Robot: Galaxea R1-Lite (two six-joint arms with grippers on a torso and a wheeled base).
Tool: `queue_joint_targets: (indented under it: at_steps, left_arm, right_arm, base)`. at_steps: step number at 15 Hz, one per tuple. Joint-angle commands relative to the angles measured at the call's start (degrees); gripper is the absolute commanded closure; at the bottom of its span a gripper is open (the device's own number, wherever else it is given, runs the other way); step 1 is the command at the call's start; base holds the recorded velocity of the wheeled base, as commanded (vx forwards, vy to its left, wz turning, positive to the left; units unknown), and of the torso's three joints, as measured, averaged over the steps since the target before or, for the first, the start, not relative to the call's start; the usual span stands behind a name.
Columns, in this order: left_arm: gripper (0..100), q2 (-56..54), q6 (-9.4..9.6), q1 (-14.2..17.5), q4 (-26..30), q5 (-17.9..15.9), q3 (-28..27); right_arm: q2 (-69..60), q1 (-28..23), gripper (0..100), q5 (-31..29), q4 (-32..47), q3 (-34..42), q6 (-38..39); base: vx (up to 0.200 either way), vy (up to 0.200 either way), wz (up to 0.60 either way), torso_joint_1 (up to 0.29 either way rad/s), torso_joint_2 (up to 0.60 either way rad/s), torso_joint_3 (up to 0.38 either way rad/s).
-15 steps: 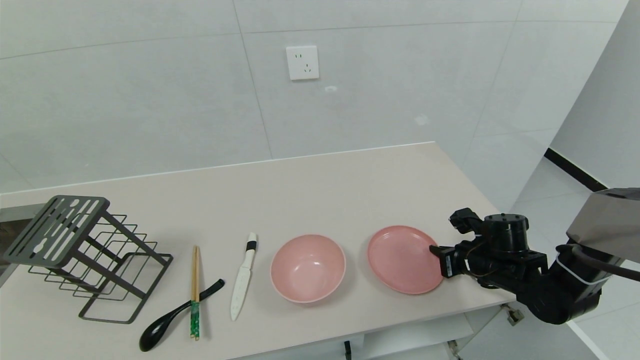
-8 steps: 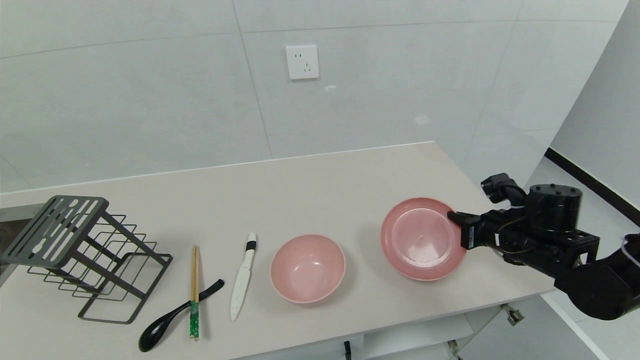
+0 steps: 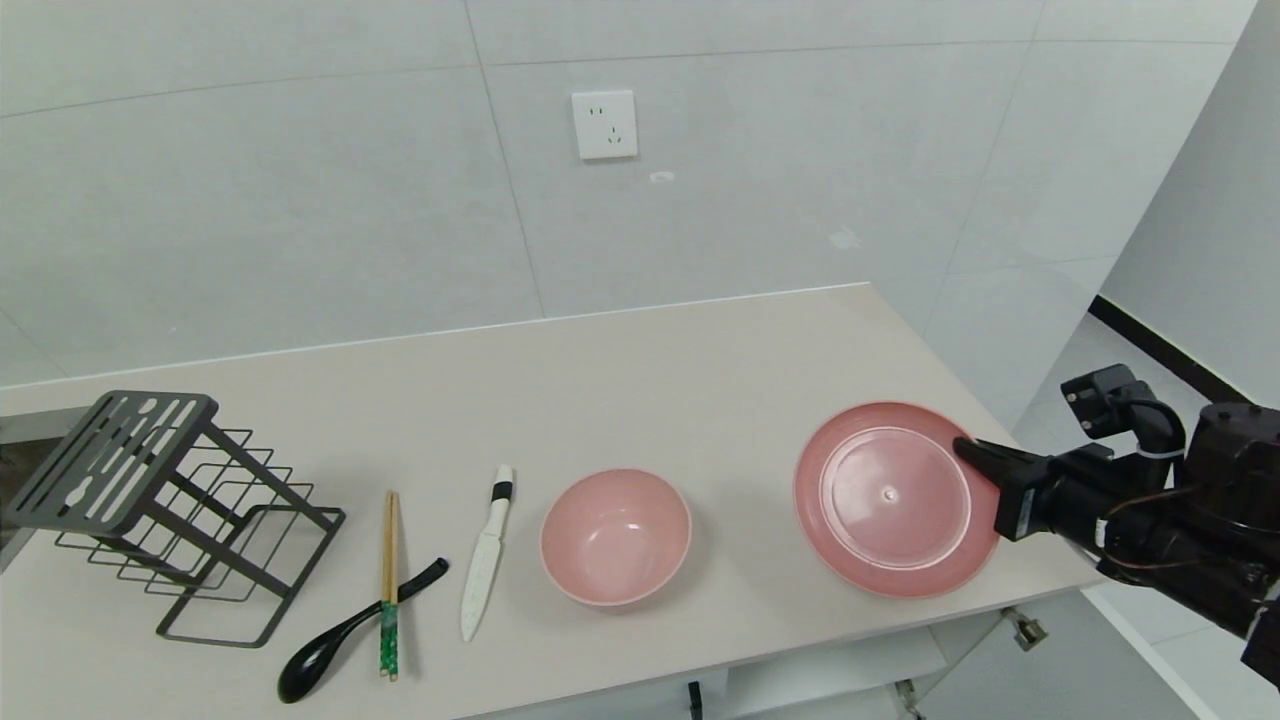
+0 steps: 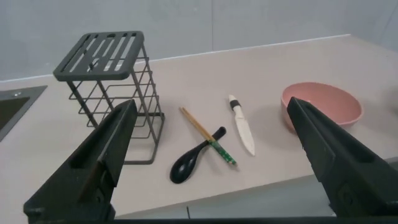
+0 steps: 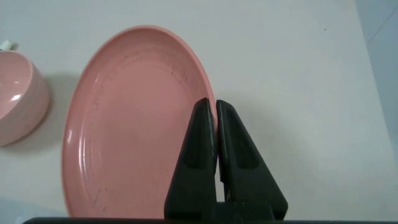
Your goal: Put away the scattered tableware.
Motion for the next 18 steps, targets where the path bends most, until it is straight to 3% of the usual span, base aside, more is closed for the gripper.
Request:
queue_joint_targets:
  at_steps: [1, 4, 6, 7, 8, 11, 12, 14, 16, 18]
  left_arm:
    - [0, 0.0, -0.45, -0.03, -0.5, -0.9, 0.0]
    - [0, 0.0, -1.68, 0.06, -7.53, -3.88, -1.93]
    - [0, 2.9, -2.91, 1.02, -2.17, -6.87, -8.96]
    - [0, 3.6, -3.44, 1.29, -1.64, -7.22, -9.58]
    - [0, 9.93, -4.23, 1.81, -0.76, -10.48, -11.25]
    - [0, 16.52, -5.9, 1.9, -0.76, -16.1, -10.72]
    - [0, 18.9, -6.78, 1.81, -0.94, -20.32, -10.72]
    - [0, 23.91, -6.34, 1.64, -1.03, -23.48, -11.16]
    - [0, 29.44, -6.42, 1.64, -2.26, -24.01, -12.3]
    - [0, 35.24, -6.51, 1.2, -7.53, -24.71, -12.22]
  right_arm:
    - [-6.33, 0.13, 100, 0.03, -0.22, 1.64, 0.46]
    - [-10.99, -3.12, 100, 0.03, -1.27, 6.65, 0.46]
    - [-11.69, -3.91, 100, 0.12, -1.36, 5.68, 0.37]
    - [-11.69, -3.82, 100, 0.12, -1.36, 5.6, 0.37]
    - [-12.22, -3.82, 100, 0.12, -1.45, 5.42, 0.29]
    - [-14.24, -3.74, 100, 0.12, -1.45, 6.65, 0.29]
    - [-14.77, -3.74, 100, 0.12, -1.45, 7.71, 0.2]
    - [-15.21, -3.56, 100, 0.21, -1.45, 7.53, 0.11]
    - [-15.65, -0.31, 100, 0.38, -1.45, 8.15, 0.11]
    - [-15.65, 1.36, 100, 0.38, -1.45, 8.85, 0.11]
  base:
    - [0.0, 0.0, 0.0, 0.0, 0.0, 0.0]
    - [0.0, 0.0, 0.0, 0.0, 0.0, 0.0]
    - [0.0, 0.0, 0.0, 0.0, 0.0, 0.0]
    - [0.0, 0.0, 0.0, 0.0, 0.0, 0.0]
    - [0.0, 0.0, 0.0, 0.0, 0.0, 0.0]
    - [0.0, 0.0, 0.0, 0.0, 0.0, 0.0]
    - [0.0, 0.0, 0.0, 0.0, 0.0, 0.0]
    - [0.0, 0.0, 0.0, 0.0, 0.0, 0.0]
    - [0.0, 0.0, 0.0, 0.0, 0.0, 0.0]
    - [0.0, 0.0, 0.0, 0.0, 0.0, 0.0]
